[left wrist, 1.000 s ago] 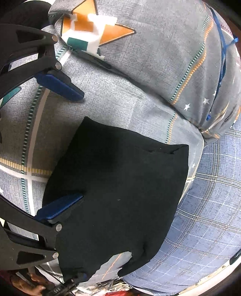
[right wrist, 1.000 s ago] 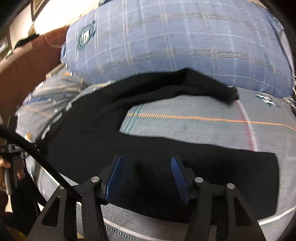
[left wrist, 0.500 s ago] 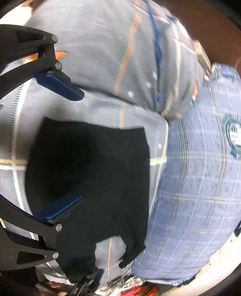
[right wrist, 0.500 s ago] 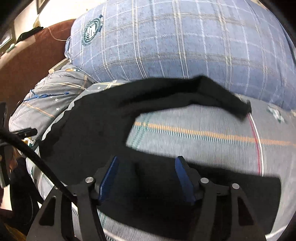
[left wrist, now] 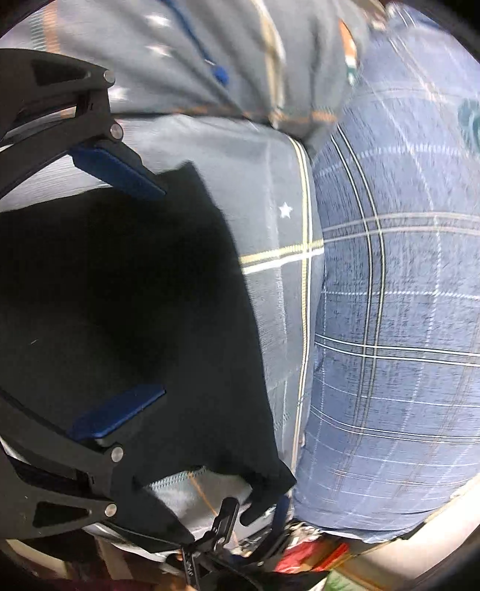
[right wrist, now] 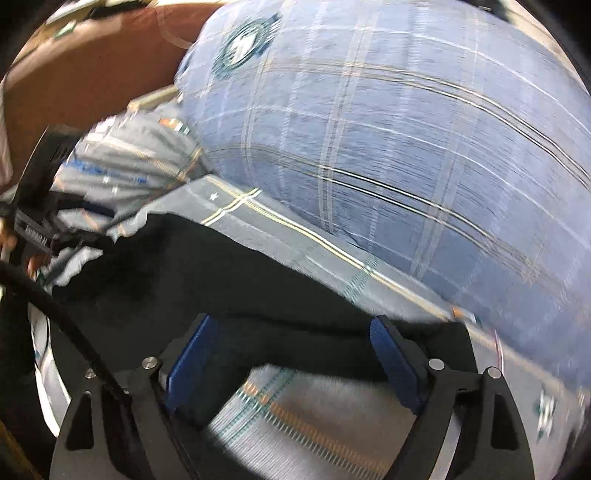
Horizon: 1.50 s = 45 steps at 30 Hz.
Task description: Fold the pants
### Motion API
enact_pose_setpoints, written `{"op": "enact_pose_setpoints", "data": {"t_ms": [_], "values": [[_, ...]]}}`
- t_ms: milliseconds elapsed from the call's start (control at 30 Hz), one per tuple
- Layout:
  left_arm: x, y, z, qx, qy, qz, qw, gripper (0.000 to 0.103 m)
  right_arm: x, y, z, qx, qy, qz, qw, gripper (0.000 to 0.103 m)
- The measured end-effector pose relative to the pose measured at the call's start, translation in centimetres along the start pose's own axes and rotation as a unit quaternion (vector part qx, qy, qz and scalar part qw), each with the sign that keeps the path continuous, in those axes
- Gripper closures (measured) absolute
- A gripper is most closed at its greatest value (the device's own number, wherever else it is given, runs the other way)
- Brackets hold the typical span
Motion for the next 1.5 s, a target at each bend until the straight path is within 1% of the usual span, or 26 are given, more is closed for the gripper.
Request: {"op": "enact_pose_setpoints", "data": {"t_ms": [100, 200, 267, 333, 400, 433, 500, 567, 600, 633, 667, 700, 733, 767, 800, 833, 867, 900, 933, 1000, 1067, 1200, 1267, 1300, 1367, 1500], "values": [[-0.6, -1.8, -1.9, -0.011, -0.023, 0.016, 0.9995, 0.004, 0.2, -2.7, -1.0, -0.023, 0.035, -0.001, 0.999, 0.013], [-0.5, -2.8, -3.1, -0.020, -0.060, 0.023, 0.9977, 0.004, 0.3, -4.8, -1.5, -0.048, 0.076, -0.016, 0.996, 0.013], [0.1, -3.3, -3.9, -0.031, -0.112, 0.029, 0.9928, 0.004, 0.5, -5.5, -1.7, -0.059, 0.102, -0.017, 0.993, 0.013], [0.7, -4.1, -4.3, -0.047, -0.154, 0.049, 0.9858, 0.004, 0.7, -5.9, -1.9, -0.063, 0.110, -0.031, 0.991, 0.013], [0.9, -4.9, -4.6, -0.058, -0.177, 0.056, 0.9808, 0.004, 1.0, -6.5, -2.1, -0.074, 0.114, -0.048, 0.990, 0.012], [0.9, -5.7, -4.8, -0.066, -0.188, 0.049, 0.9787, 0.004, 1.1, -6.8, -2.1, -0.079, 0.118, -0.053, 0.988, 0.012], [0.4, -7.0, -5.3, -0.078, -0.194, 0.044, 0.9769, 0.004, 1.0, -7.4, -1.9, -0.089, 0.127, -0.058, 0.986, 0.012], [0.1, -8.0, -5.4, -0.094, -0.187, 0.059, 0.9760, 0.004, 1.0, -8.1, -1.7, -0.098, 0.131, -0.059, 0.985, 0.012], [0.1, -8.6, -5.4, -0.104, -0.189, 0.063, 0.9746, 0.004, 1.1, -8.2, -1.5, -0.100, 0.128, -0.065, 0.985, 0.014], [0.3, -9.1, -5.2, -0.110, -0.196, 0.059, 0.9726, 0.004, 1.1, -8.3, -1.3, -0.099, 0.124, -0.071, 0.985, 0.018], [0.5, -9.6, -4.9, -0.114, -0.206, 0.051, 0.9705, 0.004, 1.0, -8.5, -1.1, -0.100, 0.119, -0.081, 0.984, 0.037], [0.7, -9.9, -4.7, -0.110, -0.212, 0.048, 0.9698, 0.003, 0.9, -8.7, -0.9, -0.103, 0.114, -0.084, 0.984, 0.067], [0.8, -9.8, -4.7, -0.102, -0.206, 0.052, 0.9718, 0.004, 0.8, -8.9, -0.6, -0.105, 0.110, -0.077, 0.985, 0.078], [0.9, -9.8, -4.7, -0.102, -0.201, 0.055, 0.9727, 0.010, 0.7, -8.9, -0.5, -0.106, 0.108, -0.074, 0.986, 0.086], [1.0, -9.5, -4.7, -0.097, -0.199, 0.058, 0.9734, 0.028, 0.2, -8.6, -0.3, -0.098, 0.114, -0.069, 0.986, 0.094], [1.3, -8.9, -4.7, -0.088, -0.200, 0.066, 0.9736, 0.041, -0.1, -8.1, -0.4, -0.084, 0.120, -0.058, 0.988, 0.095], [1.9, -8.0, -4.7, -0.077, -0.205, 0.062, 0.9737, 0.073, -0.3, -7.2, -0.6, -0.068, 0.118, -0.049, 0.989, 0.096], [2.2, -7.3, -4.6, -0.063, -0.216, 0.039, 0.9736, 0.091, -0.3, -6.3, -0.8, -0.056, 0.114, -0.044, 0.991, 0.097], [2.5, -6.6, -4.5, -0.049, -0.225, 0.014, 0.9730, 0.094, -0.4, -5.5, -1.0, -0.045, 0.112, -0.041, 0.992, 0.097], [3.0, -5.0, -4.2, -0.029, -0.215, 0.015, 0.9760, 0.097, -0.9, -2.9, -1.3, -0.021, 0.108, -0.032, 0.993, 0.097], [3.7, -2.7, -3.5, -0.001, -0.213, 0.009, 0.9770, 0.097, -1.9, -0.3, -1.3, -0.002, 0.110, -0.021, 0.994, 0.098], [4.8, 3.3, -1.4, 0.056, -0.205, 0.017, 0.9771, 0.097, -4.5, 4.9, -0.4, 0.029, 0.115, -0.014, 0.993, 0.098], [5.3, 6.5, 0.8, 0.083, -0.191, 0.035, 0.9774, 0.097, -6.3, 7.5, 1.2, 0.039, 0.114, -0.020, 0.993, 0.098], [5.7, 7.3, 1.8, 0.088, -0.188, 0.040, 0.9774, 0.097, -7.1, 8.4, 2.0, 0.042, 0.110, -0.021, 0.993, 0.098], [6.5, 8.8, 5.0, 0.092, -0.177, 0.050, 0.9787, 0.097, -9.0, 9.8, 4.0, 0.046, 0.108, -0.031, 0.993, 0.098], [6.8, 8.3, 10.5, 0.067, -0.145, 0.060, 0.9854, 0.097, -13.1, 10.6, 8.9, 0.038, 0.083, -0.069, 0.993, 0.098]]}}
Point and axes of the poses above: each gripper's, at about its wrist camera, not at the fingertips, and y roughly against the way its jaws point, x to its right, z to its underside, the point moved 4 cm from there along -y, roughly the way its jaws point, and after that the axes turned 1 degree about -z, right-handed, at the moved point
